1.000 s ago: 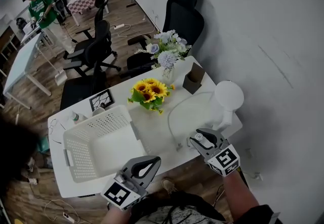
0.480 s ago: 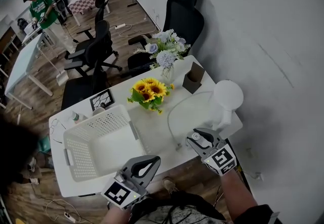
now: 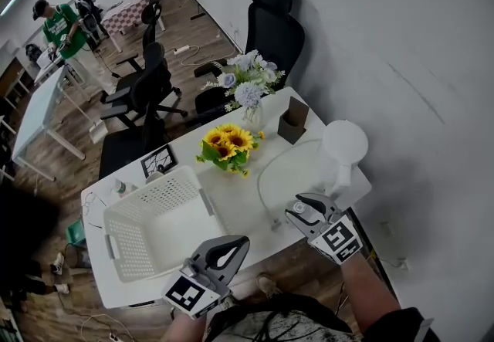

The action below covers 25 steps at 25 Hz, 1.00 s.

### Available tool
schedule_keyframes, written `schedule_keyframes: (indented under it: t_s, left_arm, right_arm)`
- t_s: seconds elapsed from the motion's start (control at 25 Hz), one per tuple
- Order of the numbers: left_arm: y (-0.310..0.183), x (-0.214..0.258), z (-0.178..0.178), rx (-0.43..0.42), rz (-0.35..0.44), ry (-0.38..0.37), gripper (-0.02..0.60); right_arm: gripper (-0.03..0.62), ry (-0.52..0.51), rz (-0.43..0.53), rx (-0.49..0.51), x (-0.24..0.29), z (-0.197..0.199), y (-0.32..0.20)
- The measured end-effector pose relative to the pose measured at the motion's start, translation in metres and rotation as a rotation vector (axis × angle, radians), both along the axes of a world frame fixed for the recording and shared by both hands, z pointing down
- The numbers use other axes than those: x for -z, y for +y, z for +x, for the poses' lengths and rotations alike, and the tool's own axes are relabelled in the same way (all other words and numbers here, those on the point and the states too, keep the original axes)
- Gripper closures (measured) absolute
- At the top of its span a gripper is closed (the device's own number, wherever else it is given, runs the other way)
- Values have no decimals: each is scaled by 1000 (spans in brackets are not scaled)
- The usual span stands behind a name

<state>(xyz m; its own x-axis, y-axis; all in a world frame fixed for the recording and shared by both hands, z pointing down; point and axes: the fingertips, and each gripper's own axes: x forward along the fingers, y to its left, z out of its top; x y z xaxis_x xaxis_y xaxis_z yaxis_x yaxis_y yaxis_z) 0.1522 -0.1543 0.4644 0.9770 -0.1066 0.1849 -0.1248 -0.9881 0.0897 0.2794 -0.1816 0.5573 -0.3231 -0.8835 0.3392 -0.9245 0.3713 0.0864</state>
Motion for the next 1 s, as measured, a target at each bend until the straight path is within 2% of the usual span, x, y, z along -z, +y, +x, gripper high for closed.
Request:
schedule_keyframes:
  t_s: [0.32, 0.68, 0.88, 1.0]
  left_arm:
    - [0, 5, 0, 2, 2, 16, 571]
    - [-5, 20, -12, 14, 42, 47, 571]
    - [-11, 27, -28, 38, 57, 65, 571]
    - [-16, 31, -40, 57, 62, 73, 571]
  right_arm:
    - [398, 13, 59, -4, 27, -1, 3]
    - [404, -13, 147, 55, 83, -34, 6]
    - [526, -35, 178, 108, 109, -63, 6]
    - [557, -55, 196, 149, 119, -86, 7]
